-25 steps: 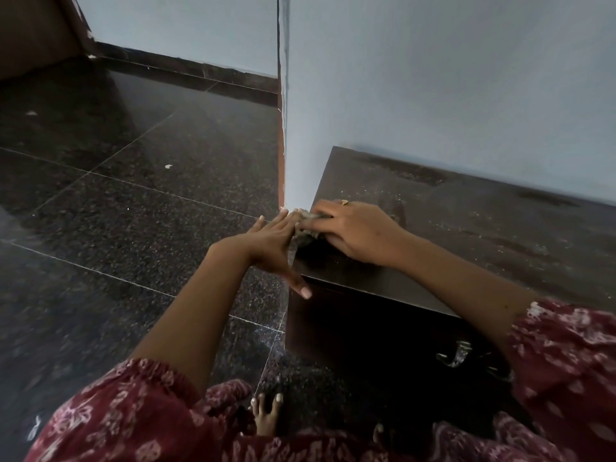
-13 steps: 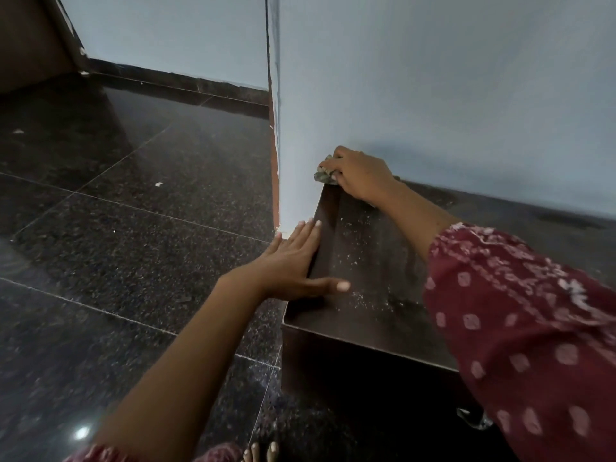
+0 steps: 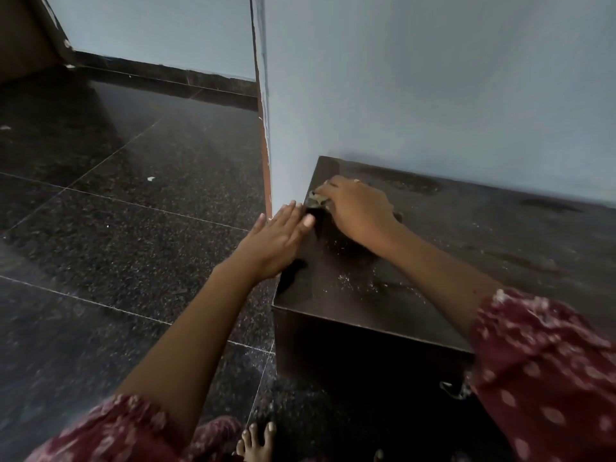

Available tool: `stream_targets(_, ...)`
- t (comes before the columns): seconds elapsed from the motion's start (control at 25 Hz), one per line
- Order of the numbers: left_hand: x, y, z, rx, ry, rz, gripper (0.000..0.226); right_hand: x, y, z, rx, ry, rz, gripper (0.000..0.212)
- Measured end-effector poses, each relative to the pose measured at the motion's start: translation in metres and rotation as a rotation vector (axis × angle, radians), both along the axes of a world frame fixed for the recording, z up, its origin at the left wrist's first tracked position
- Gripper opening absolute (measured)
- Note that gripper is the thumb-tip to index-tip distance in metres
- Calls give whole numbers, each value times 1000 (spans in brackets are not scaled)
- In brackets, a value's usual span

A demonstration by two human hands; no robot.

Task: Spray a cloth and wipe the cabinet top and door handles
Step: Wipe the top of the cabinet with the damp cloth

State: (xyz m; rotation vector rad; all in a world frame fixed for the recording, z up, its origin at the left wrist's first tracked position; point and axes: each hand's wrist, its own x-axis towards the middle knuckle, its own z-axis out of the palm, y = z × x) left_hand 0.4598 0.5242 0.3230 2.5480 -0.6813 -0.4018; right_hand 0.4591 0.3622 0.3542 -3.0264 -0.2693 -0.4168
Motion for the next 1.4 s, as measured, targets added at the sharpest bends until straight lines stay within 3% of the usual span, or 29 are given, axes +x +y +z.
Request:
stream_targets(0.16,-8,4,3,-211,65,89,64,-67,17,0,-47,1,104,33)
stream_targets(0.4,-22,-7,-3,-92,11,27,60,-140,15,8,-55,76,316,35)
stream_targets(0.56,-23,-15,-3,-121,48,29,62,-152,-5,11,-111,91,316,35)
stream_targets(0.84,-16,-23,-1,-286,118,96,62,-76,-22,6,-180,28,198,35)
stream_targets(1.04,-13,-29,-8,112,-132,18,65,16,-39,7,-129,74,16,35)
stream_targets(1.24,-11,-40,-11,168,-180,19,71,85,-57,12,-32,157,-173,33)
stream_targets(1.4,-13,-40,-13,140,-191,5,70,80,-63,13,1,167,-260,32)
